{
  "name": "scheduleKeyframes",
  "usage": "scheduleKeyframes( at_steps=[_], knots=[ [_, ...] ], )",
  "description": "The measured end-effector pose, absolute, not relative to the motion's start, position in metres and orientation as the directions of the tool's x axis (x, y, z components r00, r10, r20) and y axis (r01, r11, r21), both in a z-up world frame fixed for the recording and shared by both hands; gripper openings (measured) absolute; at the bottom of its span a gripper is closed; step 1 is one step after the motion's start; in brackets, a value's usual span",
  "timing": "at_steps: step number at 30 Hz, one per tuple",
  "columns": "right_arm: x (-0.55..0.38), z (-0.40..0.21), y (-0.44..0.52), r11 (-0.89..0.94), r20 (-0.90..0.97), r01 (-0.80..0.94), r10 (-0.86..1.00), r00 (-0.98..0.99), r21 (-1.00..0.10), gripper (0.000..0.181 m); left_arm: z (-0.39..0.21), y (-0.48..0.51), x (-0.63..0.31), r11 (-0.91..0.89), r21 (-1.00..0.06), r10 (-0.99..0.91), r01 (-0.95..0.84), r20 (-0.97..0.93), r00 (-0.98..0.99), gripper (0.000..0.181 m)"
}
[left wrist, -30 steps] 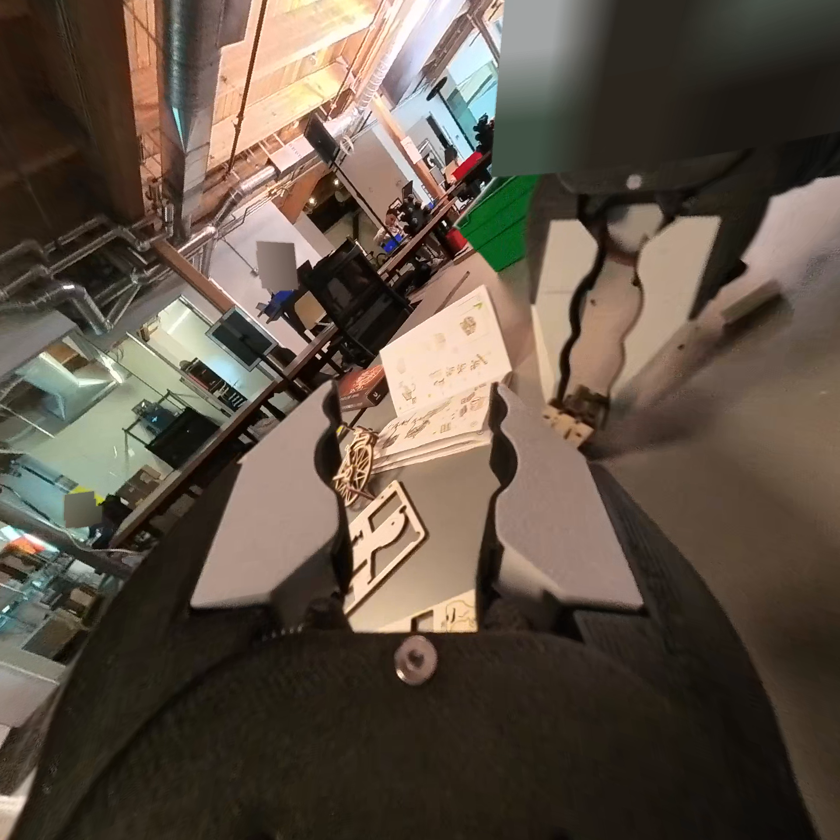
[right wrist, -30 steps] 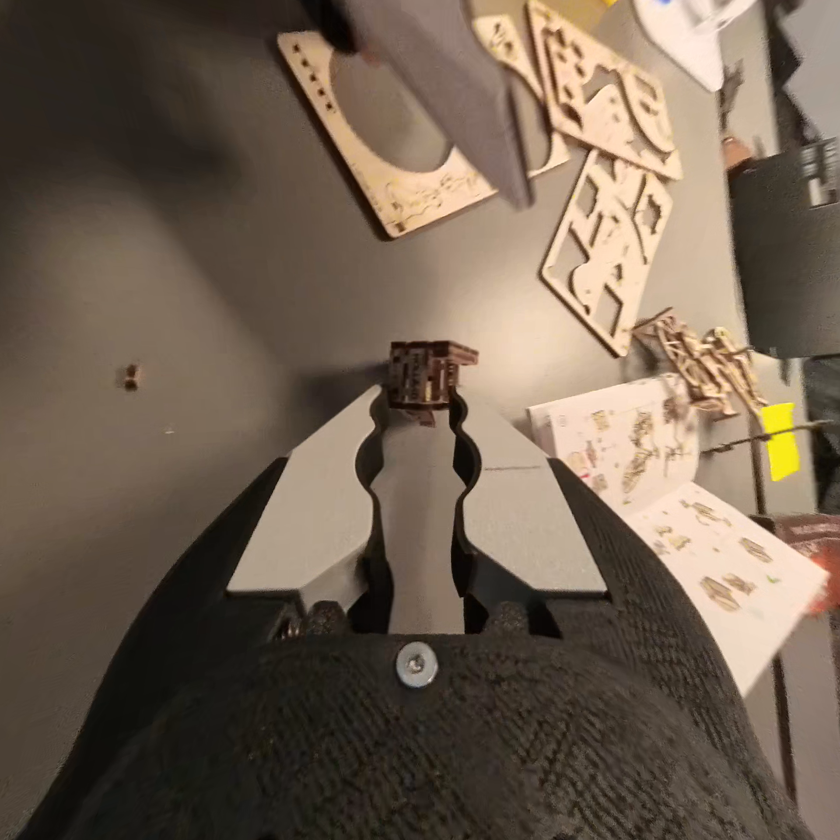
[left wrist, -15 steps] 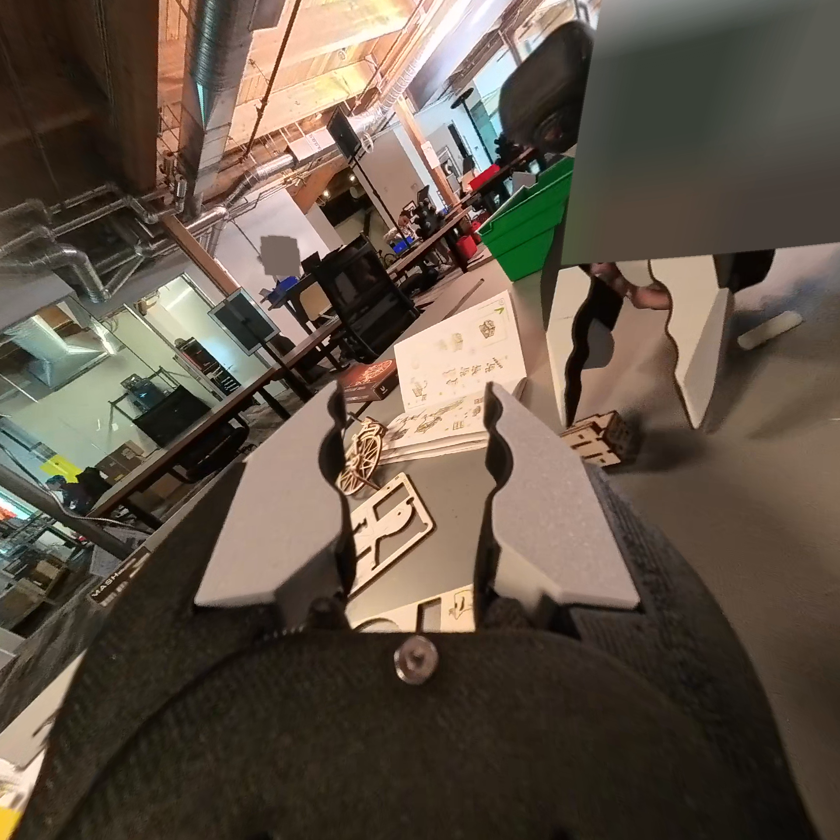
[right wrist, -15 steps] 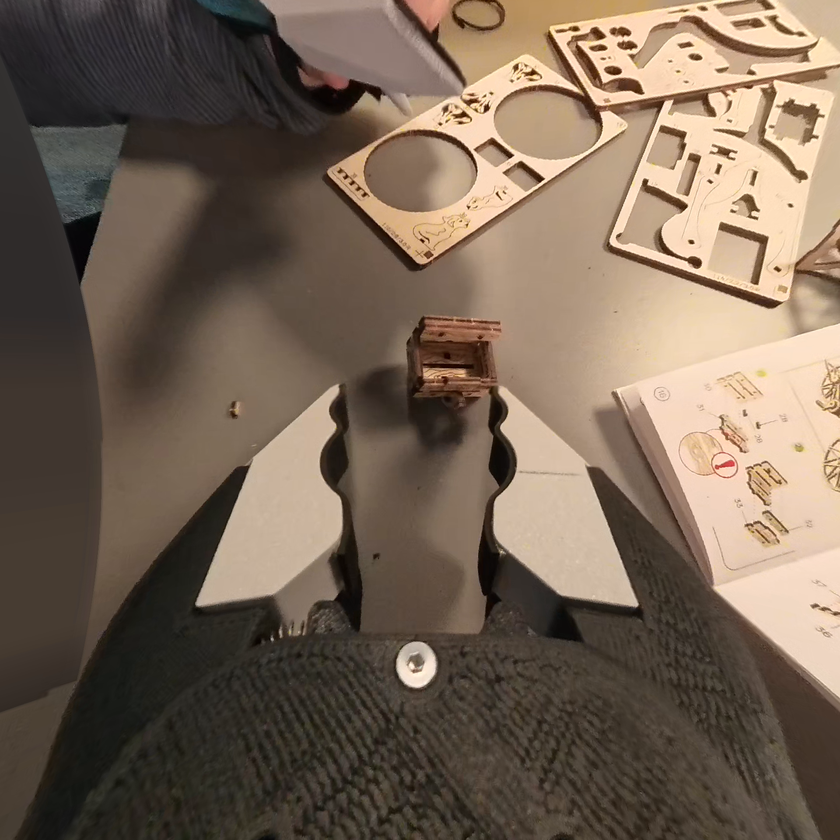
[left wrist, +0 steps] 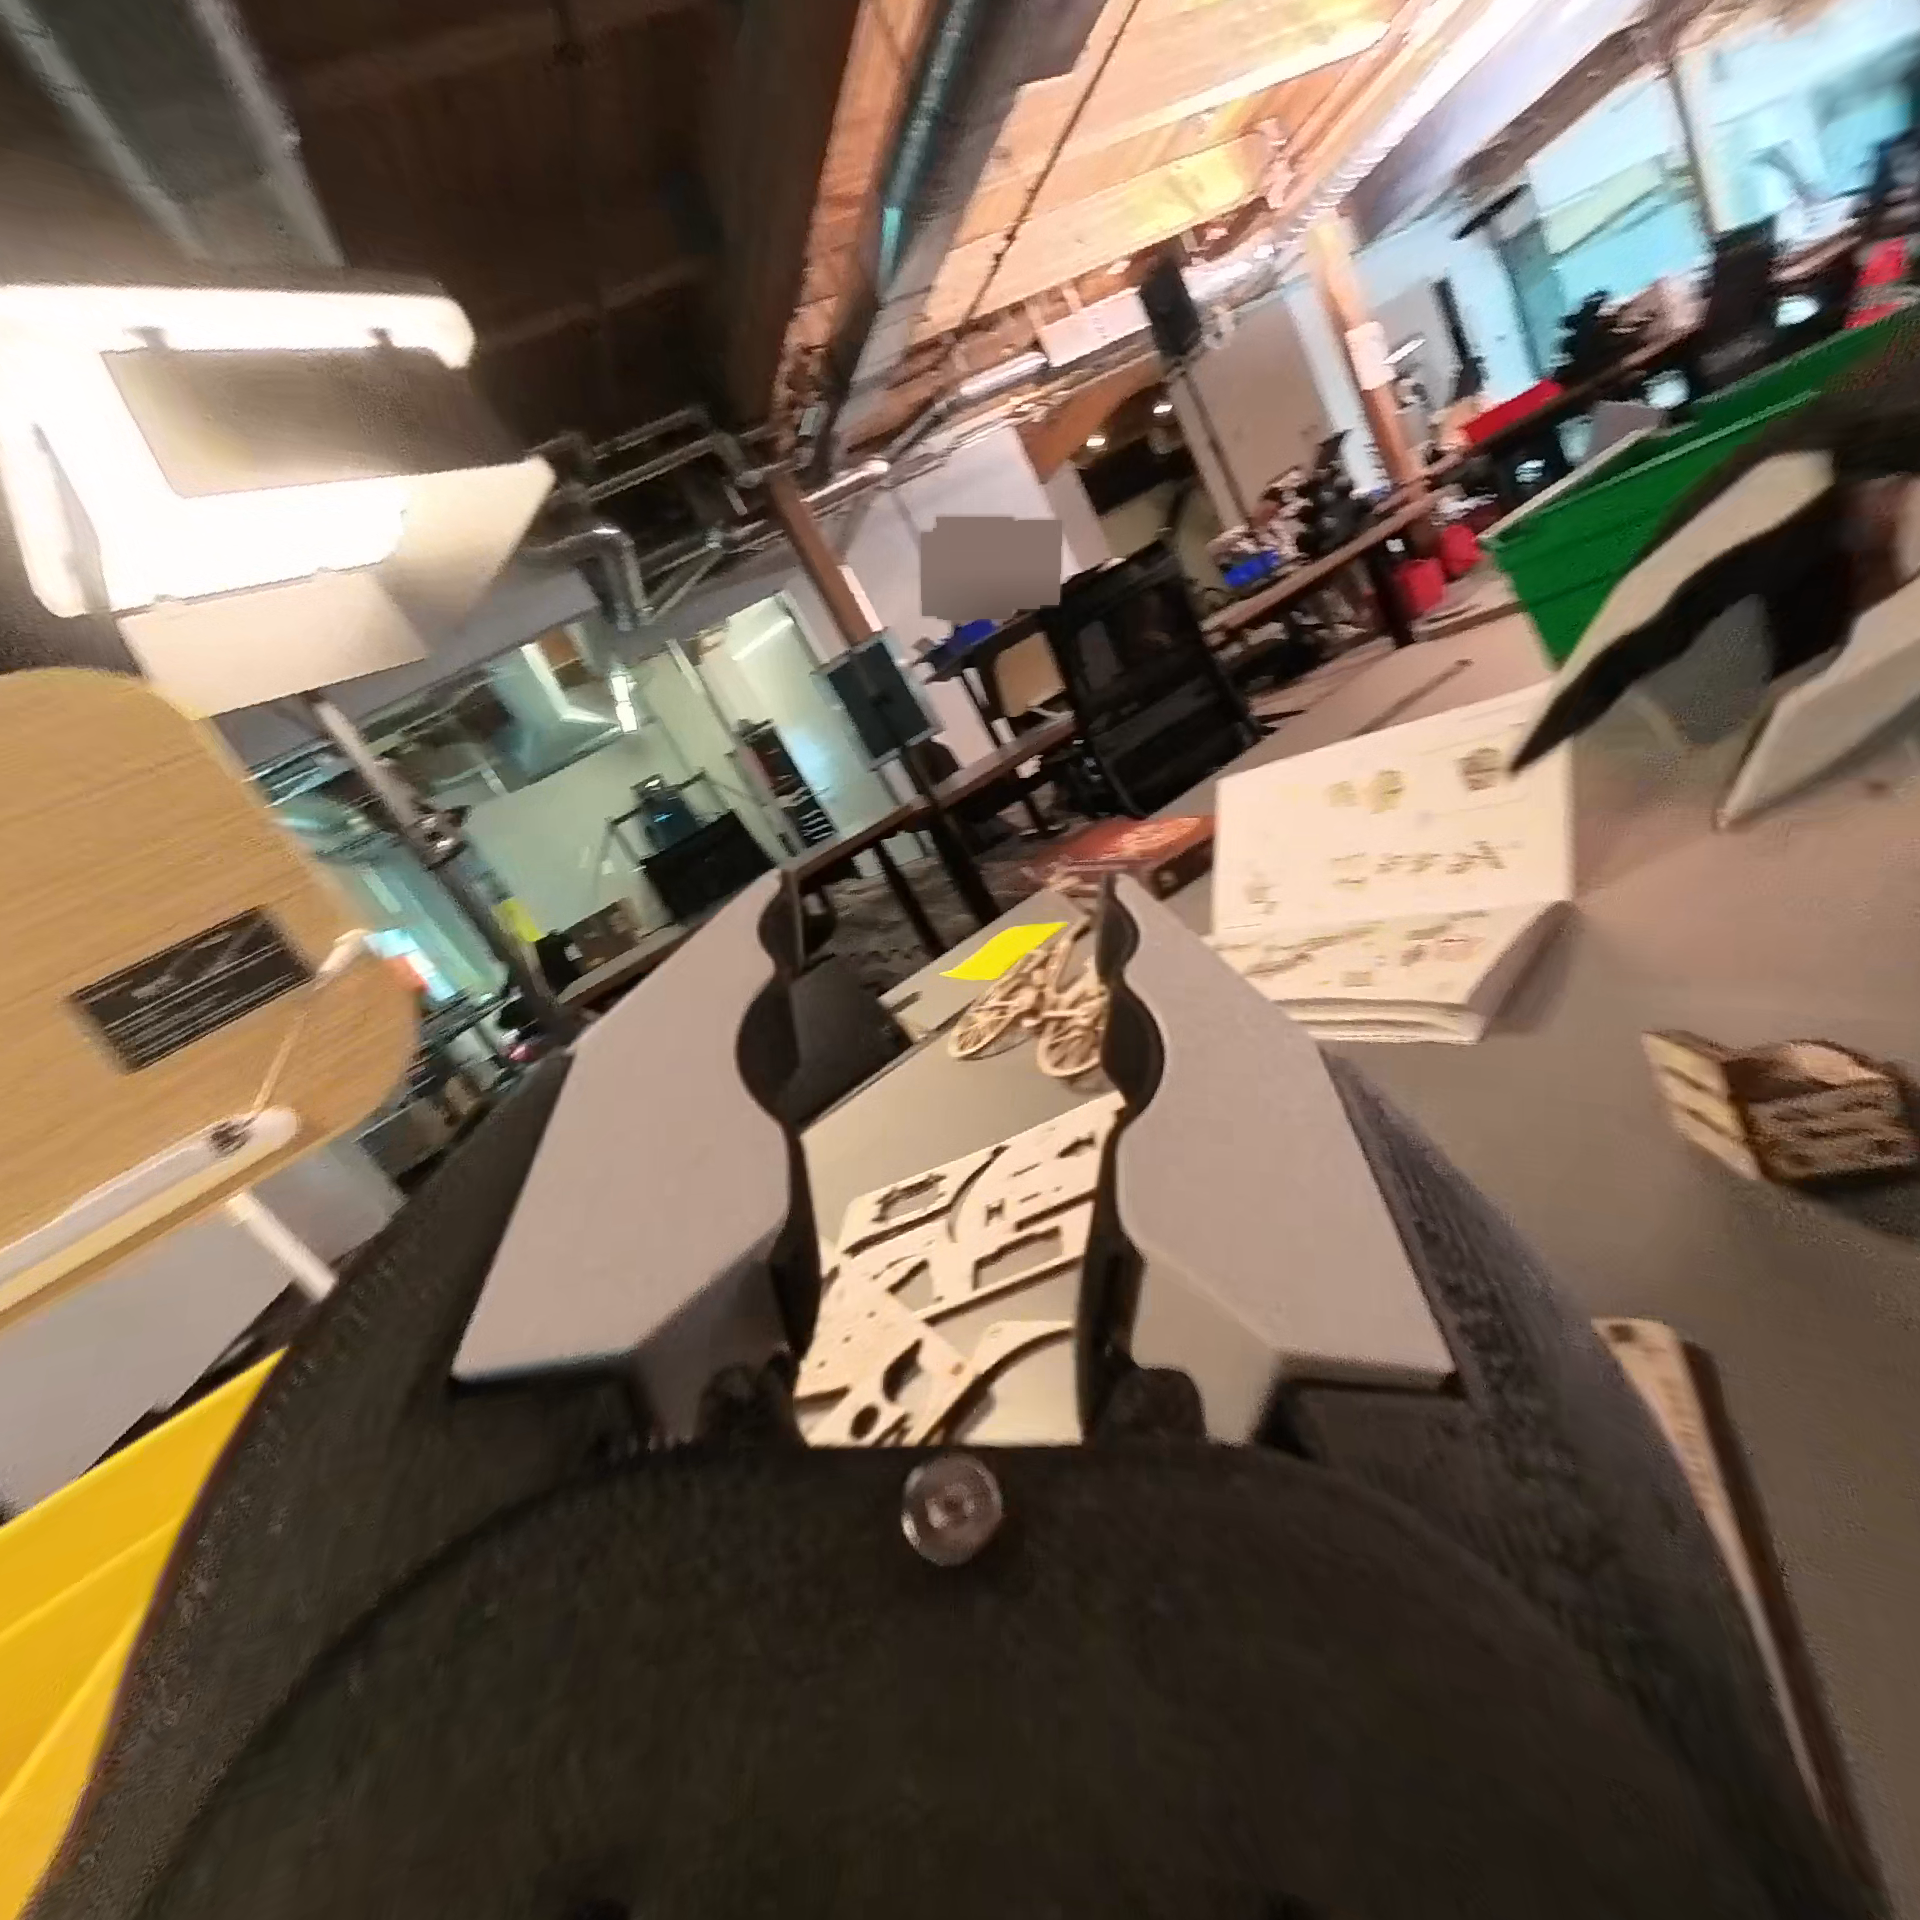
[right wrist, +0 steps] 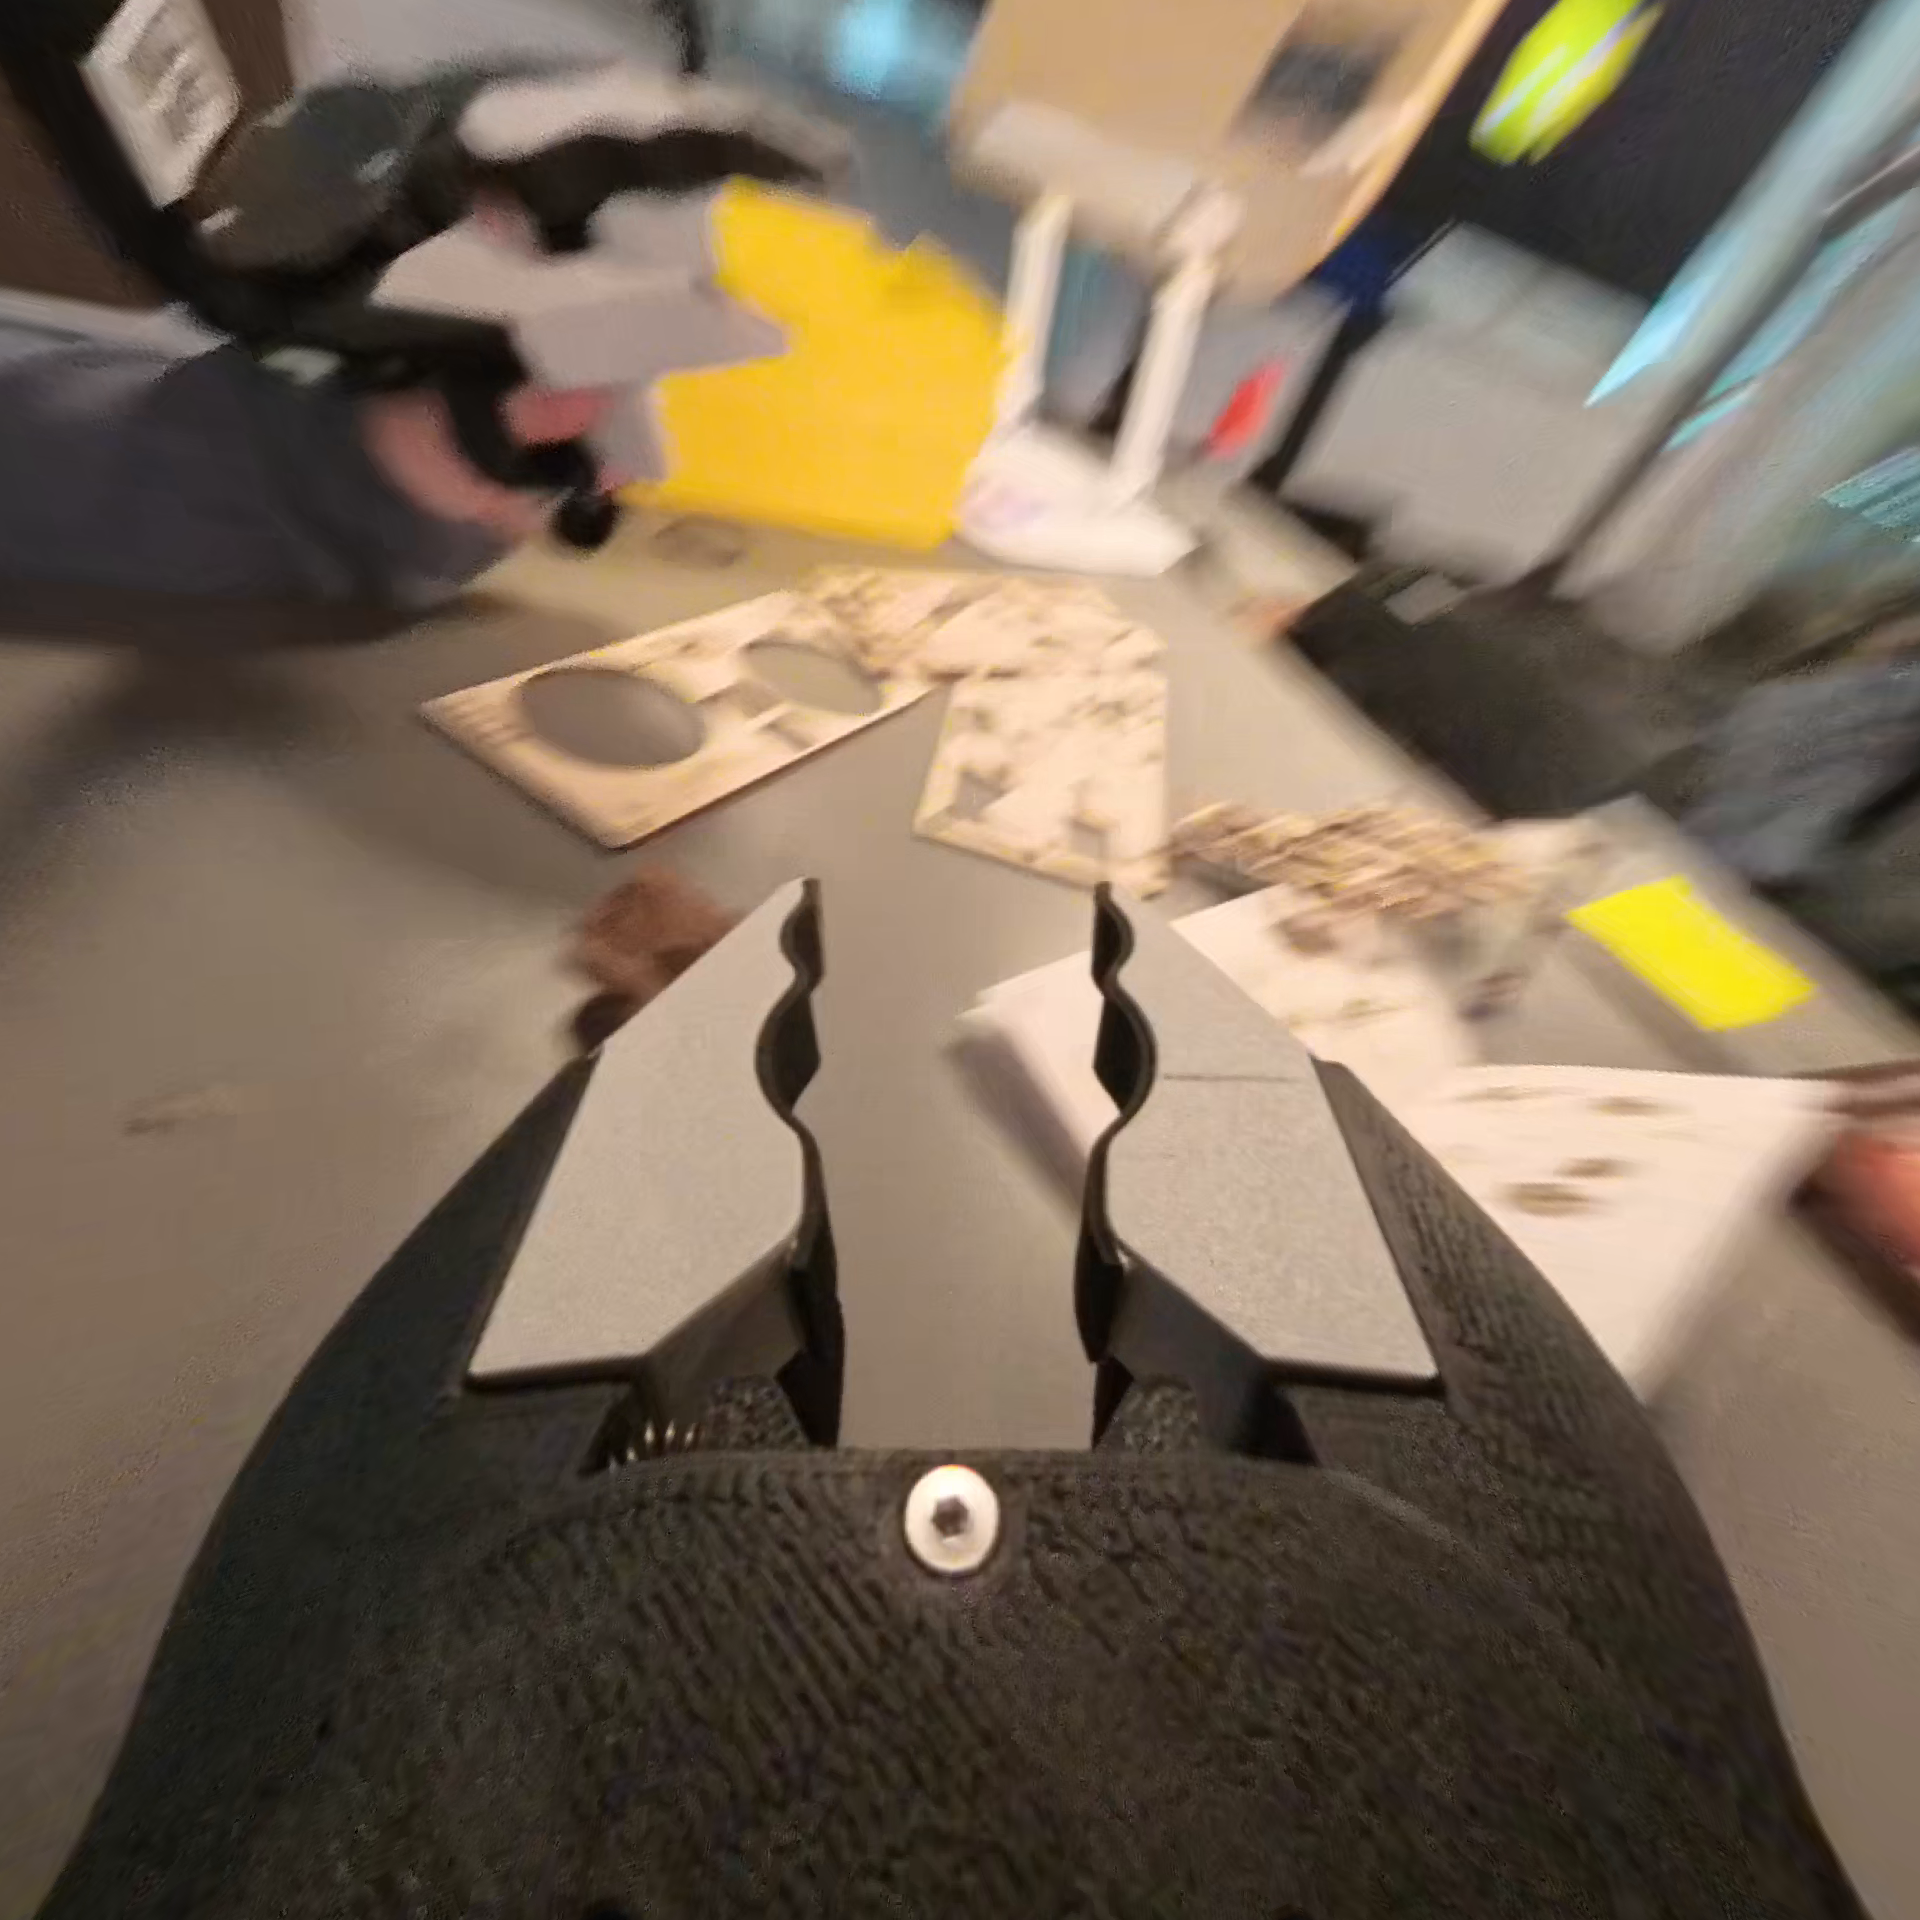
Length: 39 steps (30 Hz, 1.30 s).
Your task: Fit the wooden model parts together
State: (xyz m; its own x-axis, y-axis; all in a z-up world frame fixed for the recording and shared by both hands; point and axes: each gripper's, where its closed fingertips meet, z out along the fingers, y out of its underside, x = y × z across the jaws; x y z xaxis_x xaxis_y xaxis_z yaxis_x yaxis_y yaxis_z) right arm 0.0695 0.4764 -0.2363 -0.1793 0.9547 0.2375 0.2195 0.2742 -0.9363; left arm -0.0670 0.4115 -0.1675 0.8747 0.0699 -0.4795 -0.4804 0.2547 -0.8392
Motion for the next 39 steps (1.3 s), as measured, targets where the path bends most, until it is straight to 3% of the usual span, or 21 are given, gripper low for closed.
scheduleKeyframes(
  at_steps=[1, 2, 4, 6, 19, 22, 25, 27, 30, 31, 35, 39],
  knots=[
    [0.073, -0.221, 0.492, 0.323, 0.316, 0.115, 0.946, -0.070, -0.940, 0.040, -0.166, 0.409, -0.077, 0.251, -0.841, 0.111, -0.479, -0.467, 0.877, 0.055],
    [0.078, -0.208, 0.504, 0.379, 0.379, 0.029, 0.925, 0.023, -0.925, 0.013, -0.165, 0.406, -0.086, 0.246, -0.841, 0.147, -0.483, -0.460, 0.876, 0.055],
    [0.087, -0.193, 0.531, 0.453, 0.441, -0.022, 0.878, 0.187, -0.891, 0.001, -0.164, 0.402, -0.102, 0.229, -0.837, 0.214, -0.496, -0.454, 0.865, 0.055],
    [0.087, -0.194, 0.552, 0.449, 0.438, 0.008, 0.866, 0.243, -0.893, 0.000, -0.163, 0.398, -0.113, 0.222, -0.837, 0.258, -0.500, -0.444, 0.858, 0.055],
    [0.063, -0.201, 0.549, 0.463, 0.461, -0.034, 0.886, 0.059, -0.886, 0.003, -0.179, 0.412, -0.109, 0.125, -0.808, 0.237, -0.576, -0.539, 0.808, 0.049],
    [0.063, -0.208, 0.504, 0.443, 0.455, -0.103, 0.870, -0.189, -0.891, 0.020, -0.181, 0.414, -0.109, 0.118, -0.815, 0.230, -0.567, -0.533, 0.814, 0.049],
    [0.066, -0.231, 0.455, 0.380, 0.354, -0.051, 0.794, -0.494, -0.924, 0.048, -0.188, 0.418, -0.078, 0.168, -0.866, 0.021, -0.470, -0.474, 0.880, 0.046],
    [0.064, -0.246, 0.445, 0.419, 0.342, 0.014, 0.758, -0.556, -0.908, 0.048, -0.202, 0.419, -0.033, 0.146, -0.937, -0.289, -0.318, -0.348, 0.892, 0.051],
    [0.062, -0.254, 0.441, 0.489, 0.395, 0.023, 0.731, -0.556, -0.872, 0.046, -0.221, 0.417, 0.024, -0.076, -0.976, -0.546, -0.204, -0.130, 0.828, 0.066],
    [0.061, -0.256, 0.441, 0.505, 0.410, 0.023, 0.725, -0.554, -0.863, 0.045, -0.226, 0.416, 0.038, -0.097, -0.969, -0.570, -0.225, -0.132, 0.811, 0.071],
    [0.059, -0.258, 0.441, 0.530, 0.435, 0.021, 0.717, -0.544, -0.848, 0.044, -0.254, 0.420, 0.065, -0.161, -0.878, -0.563, -0.452, -0.294, 0.772, 0.057],
    [0.061, -0.253, 0.441, 0.513, 0.434, -0.003, 0.722, -0.539, -0.858, 0.045, -0.283, 0.425, 0.067, -0.305, -0.816, -0.584, -0.491, -0.247, 0.773, 0.055]
  ],
)
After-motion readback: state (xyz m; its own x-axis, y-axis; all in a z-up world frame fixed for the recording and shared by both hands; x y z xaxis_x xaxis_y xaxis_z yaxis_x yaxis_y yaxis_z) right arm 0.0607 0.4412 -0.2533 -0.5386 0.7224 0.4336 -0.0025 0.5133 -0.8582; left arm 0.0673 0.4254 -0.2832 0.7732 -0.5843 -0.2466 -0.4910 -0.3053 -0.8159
